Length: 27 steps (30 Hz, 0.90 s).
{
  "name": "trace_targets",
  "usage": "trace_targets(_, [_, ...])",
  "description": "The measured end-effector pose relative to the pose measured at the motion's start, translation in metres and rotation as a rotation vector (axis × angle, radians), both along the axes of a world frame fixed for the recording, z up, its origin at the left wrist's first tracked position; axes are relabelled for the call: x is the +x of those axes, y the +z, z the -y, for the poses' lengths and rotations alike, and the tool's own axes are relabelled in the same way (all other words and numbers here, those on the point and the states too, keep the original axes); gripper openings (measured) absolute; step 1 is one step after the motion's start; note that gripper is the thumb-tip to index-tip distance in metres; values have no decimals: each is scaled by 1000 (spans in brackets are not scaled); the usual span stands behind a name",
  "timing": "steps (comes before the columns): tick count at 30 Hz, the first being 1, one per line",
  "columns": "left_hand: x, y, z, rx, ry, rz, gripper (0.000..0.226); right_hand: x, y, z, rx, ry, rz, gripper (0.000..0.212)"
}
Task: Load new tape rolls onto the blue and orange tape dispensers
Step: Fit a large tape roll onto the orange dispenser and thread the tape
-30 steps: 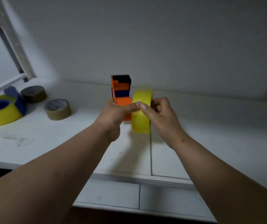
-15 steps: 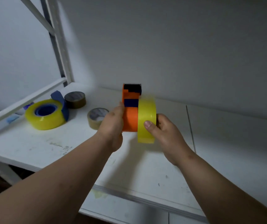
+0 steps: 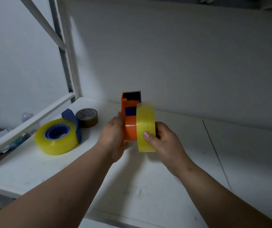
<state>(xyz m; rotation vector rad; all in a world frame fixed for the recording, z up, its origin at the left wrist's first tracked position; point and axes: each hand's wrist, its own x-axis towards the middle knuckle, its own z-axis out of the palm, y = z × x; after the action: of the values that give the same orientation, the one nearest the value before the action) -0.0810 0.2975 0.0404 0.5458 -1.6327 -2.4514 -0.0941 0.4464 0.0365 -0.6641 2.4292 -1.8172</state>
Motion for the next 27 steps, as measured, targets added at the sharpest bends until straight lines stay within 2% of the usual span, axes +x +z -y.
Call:
trace_targets(3, [-2, 5, 29, -33, -63, 11, 39, 8, 6, 35, 28, -24, -63, 33])
trace_targets(7, [3, 8, 68, -66, -87, -44, 33, 22, 1, 85, 61, -42, -130, 36])
trace_targets(12, [14, 1, 103, 6, -168, -8, 53, 40, -11, 123, 64, -148, -129, 26])
trace_targets(15, [25, 3, 115, 56, -266, -16, 70, 47, -13, 135, 86, -145, -107, 28])
trace_targets(21, [48, 2, 120, 28, -351, -99, 55, 54, -9, 133, 48, -28, -40, 21])
trace_targets(24, [58, 2, 119, -21, -362, -166, 39, 57, -8, 128, 25, 22, -23, 20])
trace_targets(27, [65, 4, 115, -28, -315, -152, 51, 57, -6, 128, 73, 1, -31, 22])
